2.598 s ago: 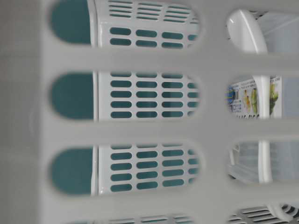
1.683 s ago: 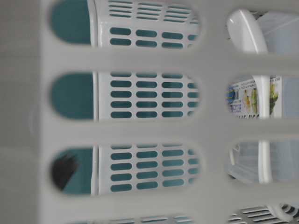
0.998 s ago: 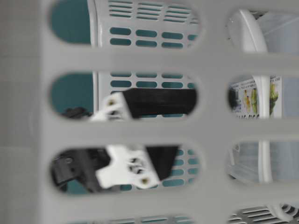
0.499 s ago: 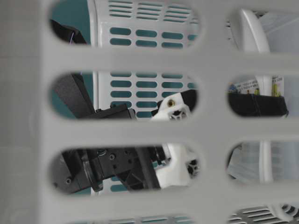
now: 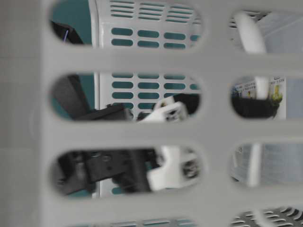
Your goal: Pick up the chinese spoon from the shopping basket with the left arm.
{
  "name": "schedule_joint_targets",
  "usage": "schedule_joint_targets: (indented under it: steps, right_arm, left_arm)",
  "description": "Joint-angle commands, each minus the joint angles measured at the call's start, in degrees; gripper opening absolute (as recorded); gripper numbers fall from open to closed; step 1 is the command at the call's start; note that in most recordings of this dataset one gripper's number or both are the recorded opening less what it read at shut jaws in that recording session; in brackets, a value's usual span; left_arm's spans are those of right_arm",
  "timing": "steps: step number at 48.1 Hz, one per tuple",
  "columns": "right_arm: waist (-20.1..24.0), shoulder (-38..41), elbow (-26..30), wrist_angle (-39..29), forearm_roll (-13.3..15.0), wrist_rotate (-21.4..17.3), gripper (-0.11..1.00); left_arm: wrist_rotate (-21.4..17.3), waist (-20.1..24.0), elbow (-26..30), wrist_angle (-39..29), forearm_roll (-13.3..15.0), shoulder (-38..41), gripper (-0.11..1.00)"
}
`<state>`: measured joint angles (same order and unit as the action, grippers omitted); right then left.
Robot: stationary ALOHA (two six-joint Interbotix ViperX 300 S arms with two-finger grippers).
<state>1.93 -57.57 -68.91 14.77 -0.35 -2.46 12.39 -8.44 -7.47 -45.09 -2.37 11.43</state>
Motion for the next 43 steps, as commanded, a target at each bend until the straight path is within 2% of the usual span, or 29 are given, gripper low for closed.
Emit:
schedule_joint_targets:
  steps: [1, 9, 14, 22, 25, 30, 43]
  right_arm:
    - [0.09, 0.00, 0.35, 0.26, -0.18, 0.00, 0.71]
    - [-0.26, -0.88, 0.44, 0.26, -0.18, 0.00, 0.71]
    - [-0.44, -1.23, 0.44, 0.26, -0.18, 0.00, 0.71]
    - [-0.44, -1.23, 0.44, 0.26, -0.18, 0.00, 0.71]
    - [-0.44, -1.23, 0.44, 0.26, -0.18, 0.00, 0.71]
    - [-0.44, -1.23, 0.35, 0.26, -0.18, -0.09, 0.71]
    - [-0.44, -1.41, 0.44, 0.26, -0.18, -0.09, 0.71]
  left_arm:
    - [-0.09, -0.09, 3.78, -1.85, -0.18, -3.34, 0.12]
    - [-0.26, -0.09, 11.95, -9.23, -0.18, -5.45, 0.12]
    - [-0.35, -0.18, 18.19, -16.35, -0.18, -6.15, 0.12]
    - [-3.08, -0.26, 27.25, -25.58, -0.18, -5.89, 0.12]
    - [-4.13, -0.44, 29.53, -26.98, -0.18, -5.45, 0.12]
    - [-4.66, -0.35, 31.38, -27.95, -0.18, -4.66, 0.12]
    - [-5.27, -0.53, 31.46, -27.95, -0.09, -4.31, 0.12]
